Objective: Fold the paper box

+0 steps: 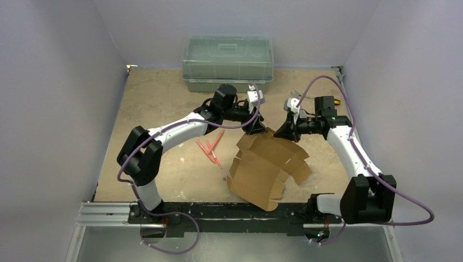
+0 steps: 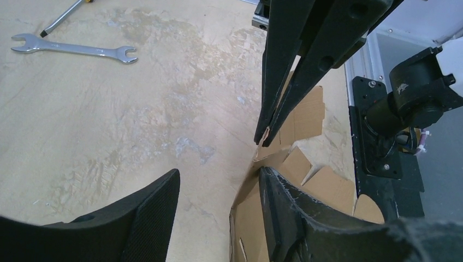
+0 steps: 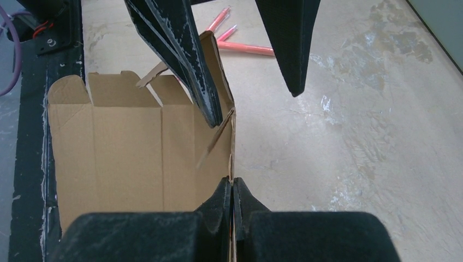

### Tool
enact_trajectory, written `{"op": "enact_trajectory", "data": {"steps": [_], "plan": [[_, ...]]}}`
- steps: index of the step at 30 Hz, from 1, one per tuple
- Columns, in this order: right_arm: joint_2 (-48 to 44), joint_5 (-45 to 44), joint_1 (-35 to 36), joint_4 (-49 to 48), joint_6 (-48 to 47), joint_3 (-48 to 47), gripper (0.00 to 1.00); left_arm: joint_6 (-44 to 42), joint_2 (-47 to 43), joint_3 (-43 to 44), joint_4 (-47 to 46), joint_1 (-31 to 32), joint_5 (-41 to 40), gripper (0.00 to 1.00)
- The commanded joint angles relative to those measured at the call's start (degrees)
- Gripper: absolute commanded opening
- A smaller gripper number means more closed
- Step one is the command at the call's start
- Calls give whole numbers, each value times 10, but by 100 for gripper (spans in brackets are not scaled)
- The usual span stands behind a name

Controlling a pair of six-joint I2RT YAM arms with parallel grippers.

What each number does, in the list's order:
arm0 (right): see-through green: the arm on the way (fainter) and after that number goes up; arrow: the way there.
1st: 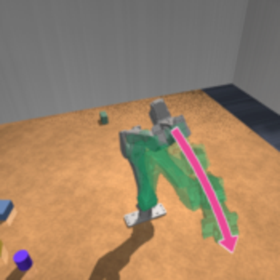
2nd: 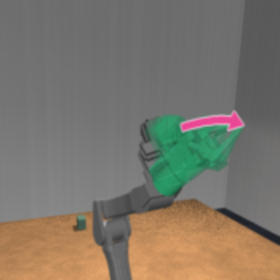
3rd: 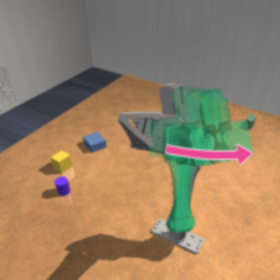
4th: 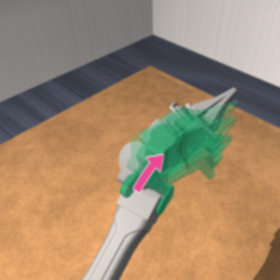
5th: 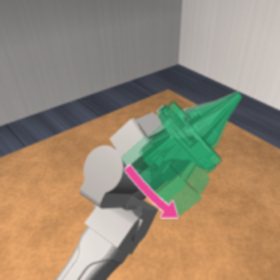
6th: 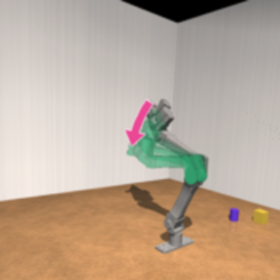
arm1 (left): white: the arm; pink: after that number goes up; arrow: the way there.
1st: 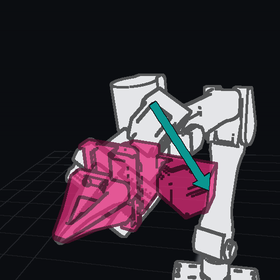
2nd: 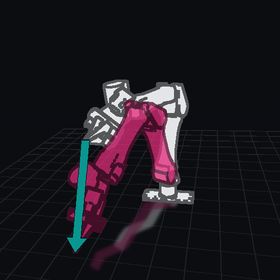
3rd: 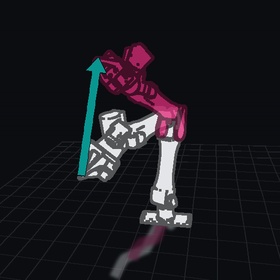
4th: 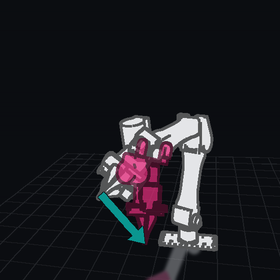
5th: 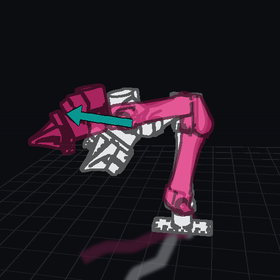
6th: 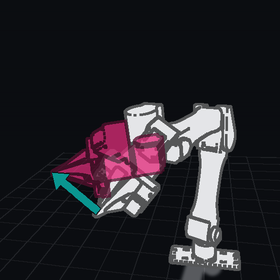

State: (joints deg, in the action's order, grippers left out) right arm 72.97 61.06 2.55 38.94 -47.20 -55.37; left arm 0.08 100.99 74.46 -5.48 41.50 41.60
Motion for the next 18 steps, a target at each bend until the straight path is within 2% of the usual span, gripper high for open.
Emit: {"op": "enact_trajectory", "data": {"steps": [1, 6, 8, 12, 14, 18], "plan": [[-14, 33, 1, -2, 0, -22, 0, -18, 15, 24, -9, 9, 5, 52], [-13, 35, 1, -1, 0, -22, 0, 3, 26, 24, -35, 10, 33, 29], [-12, 34, 1, -2, 1, -23, 0, 15, 32, 27, -39, 10, 43, 1], [-10, 24, 0, -7, 8, -24, 0, 21, 27, 26, -39, 9, 34, 0], [-10, 18, -1, -13, 19, -24, 0, 33, 9, 26, -34, 4, 13, 19], [-13, 17, -9, -14, 24, -25, 0, 92, -64, -3, -38, -31, -32, 42]]}}
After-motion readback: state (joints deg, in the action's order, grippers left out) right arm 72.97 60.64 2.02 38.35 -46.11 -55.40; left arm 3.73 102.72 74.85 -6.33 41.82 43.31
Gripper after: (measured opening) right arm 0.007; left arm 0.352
